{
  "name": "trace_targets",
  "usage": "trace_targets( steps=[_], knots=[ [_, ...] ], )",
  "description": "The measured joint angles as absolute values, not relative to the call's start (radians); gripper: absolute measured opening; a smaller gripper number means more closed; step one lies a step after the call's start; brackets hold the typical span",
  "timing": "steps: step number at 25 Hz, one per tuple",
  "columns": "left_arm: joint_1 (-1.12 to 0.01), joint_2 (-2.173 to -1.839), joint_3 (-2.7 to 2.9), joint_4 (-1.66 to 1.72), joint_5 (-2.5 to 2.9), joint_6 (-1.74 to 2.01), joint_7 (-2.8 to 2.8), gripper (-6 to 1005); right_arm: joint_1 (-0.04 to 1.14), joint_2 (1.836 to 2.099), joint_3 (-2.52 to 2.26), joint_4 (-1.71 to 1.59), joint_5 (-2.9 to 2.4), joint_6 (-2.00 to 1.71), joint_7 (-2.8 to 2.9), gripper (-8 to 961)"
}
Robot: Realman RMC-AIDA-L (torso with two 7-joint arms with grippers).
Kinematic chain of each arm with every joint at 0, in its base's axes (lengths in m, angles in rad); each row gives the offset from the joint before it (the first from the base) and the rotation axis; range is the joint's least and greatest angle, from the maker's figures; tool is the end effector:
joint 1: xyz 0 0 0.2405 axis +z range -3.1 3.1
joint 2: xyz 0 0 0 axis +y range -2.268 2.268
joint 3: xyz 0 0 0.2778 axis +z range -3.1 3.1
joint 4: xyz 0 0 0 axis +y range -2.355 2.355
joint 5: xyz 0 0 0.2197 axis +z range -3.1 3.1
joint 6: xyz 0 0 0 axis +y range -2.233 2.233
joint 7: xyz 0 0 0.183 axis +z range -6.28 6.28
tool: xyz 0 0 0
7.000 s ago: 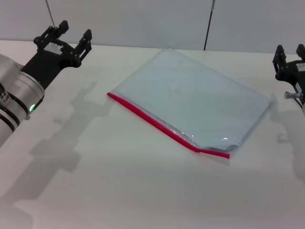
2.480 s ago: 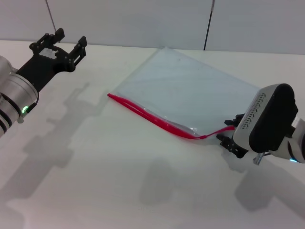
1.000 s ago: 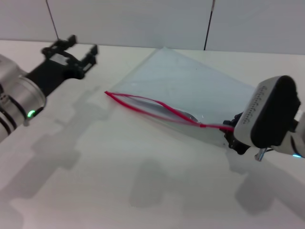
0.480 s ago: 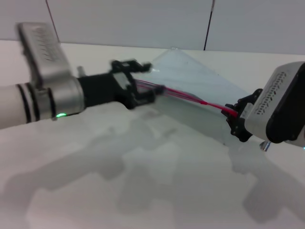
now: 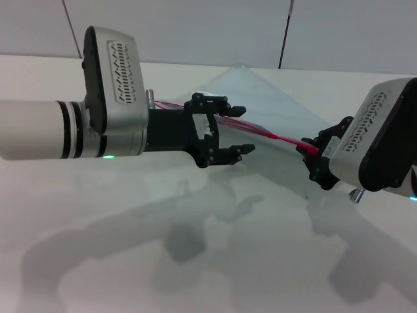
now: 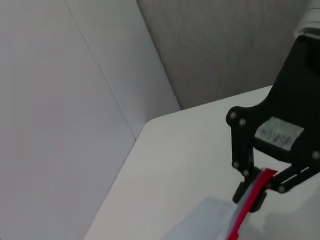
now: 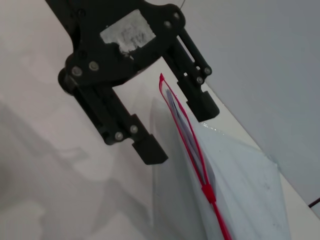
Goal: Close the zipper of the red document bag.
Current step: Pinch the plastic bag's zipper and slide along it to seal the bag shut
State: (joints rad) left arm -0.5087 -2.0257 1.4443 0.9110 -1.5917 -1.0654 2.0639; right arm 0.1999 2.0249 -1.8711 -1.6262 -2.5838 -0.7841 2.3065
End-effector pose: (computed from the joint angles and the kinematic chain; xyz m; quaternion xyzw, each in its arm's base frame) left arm -0.1866 0.4062 -0.0782 -0.9596 0.0935 -0.1542 0.2162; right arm 0.1876 0.3632 -0.0739 -0.9382 0.0354 -0.0545 0.3400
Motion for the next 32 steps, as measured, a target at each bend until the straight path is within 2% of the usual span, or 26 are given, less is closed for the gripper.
trace_targets(
  steps=[17,25,32],
  knots=[
    [-0.555,-2.028,1.462,0.957,-1.501,-1.059,2.047,603,0.204,2.025,-1.887,-1.665,-2.581,-0.797,2.307,47],
    [-0.574,-2.028,1.481,0.956,-1.486,-1.054,2.043,539,0.201,2.025,-1.897,-1.695,-2.580,-0.811,2.307,47],
    [-0.578,-2.028,1.485,0.951,-1.481,-1.051,2.040,530,0.203,2.025,-1.904,-1.695,-2.580,-0.813,2.307,48]
  ],
)
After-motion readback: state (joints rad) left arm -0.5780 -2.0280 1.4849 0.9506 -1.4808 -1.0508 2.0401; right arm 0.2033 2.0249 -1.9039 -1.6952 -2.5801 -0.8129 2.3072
